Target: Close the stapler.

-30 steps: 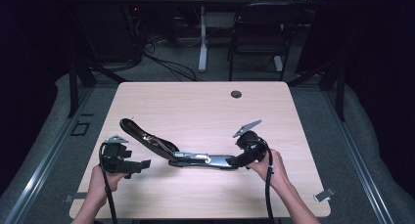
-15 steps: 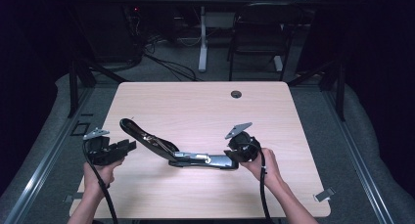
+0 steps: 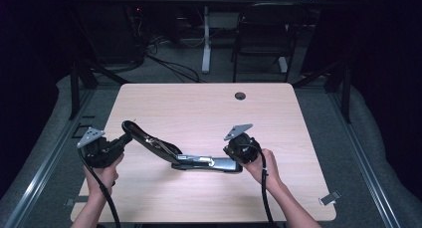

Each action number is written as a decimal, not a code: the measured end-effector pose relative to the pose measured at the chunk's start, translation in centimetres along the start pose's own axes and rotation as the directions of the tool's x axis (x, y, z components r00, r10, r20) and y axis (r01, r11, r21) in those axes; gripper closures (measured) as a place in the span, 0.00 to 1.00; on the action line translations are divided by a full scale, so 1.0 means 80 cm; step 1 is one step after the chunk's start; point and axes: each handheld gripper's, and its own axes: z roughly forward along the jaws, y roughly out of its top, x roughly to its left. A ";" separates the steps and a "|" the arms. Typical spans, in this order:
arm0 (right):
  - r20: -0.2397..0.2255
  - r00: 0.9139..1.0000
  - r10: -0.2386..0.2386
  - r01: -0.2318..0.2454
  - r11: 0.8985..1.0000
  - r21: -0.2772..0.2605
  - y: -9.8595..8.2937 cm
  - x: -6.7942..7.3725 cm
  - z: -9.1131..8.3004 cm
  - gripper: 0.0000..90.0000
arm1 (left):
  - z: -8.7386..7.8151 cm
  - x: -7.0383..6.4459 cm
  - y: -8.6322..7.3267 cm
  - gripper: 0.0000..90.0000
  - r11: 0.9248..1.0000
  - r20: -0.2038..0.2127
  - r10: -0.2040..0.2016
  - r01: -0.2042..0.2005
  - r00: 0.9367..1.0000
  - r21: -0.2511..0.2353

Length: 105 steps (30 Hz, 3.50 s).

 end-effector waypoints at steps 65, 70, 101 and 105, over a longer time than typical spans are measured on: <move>-0.099 0.991 -0.085 0.066 0.981 -0.184 0.143 0.056 0.014 0.96 | 0.043 -0.057 0.009 1.00 0.988 0.124 0.152 -0.151 0.981 -0.018; -0.101 0.990 -0.097 0.076 0.979 -0.188 0.150 0.060 0.016 0.96 | 0.048 -0.060 0.009 1.00 0.987 0.135 0.162 -0.161 0.978 -0.013; -0.110 0.988 -0.105 0.069 0.954 -0.292 0.144 0.068 -0.006 0.96 | 0.063 -0.078 0.001 0.99 0.972 0.204 0.215 -0.229 0.955 0.050; -0.107 0.990 -0.096 0.061 0.954 -0.294 0.140 0.065 -0.008 0.96 | 0.065 -0.080 -0.001 0.97 0.972 0.220 0.212 -0.230 0.952 0.058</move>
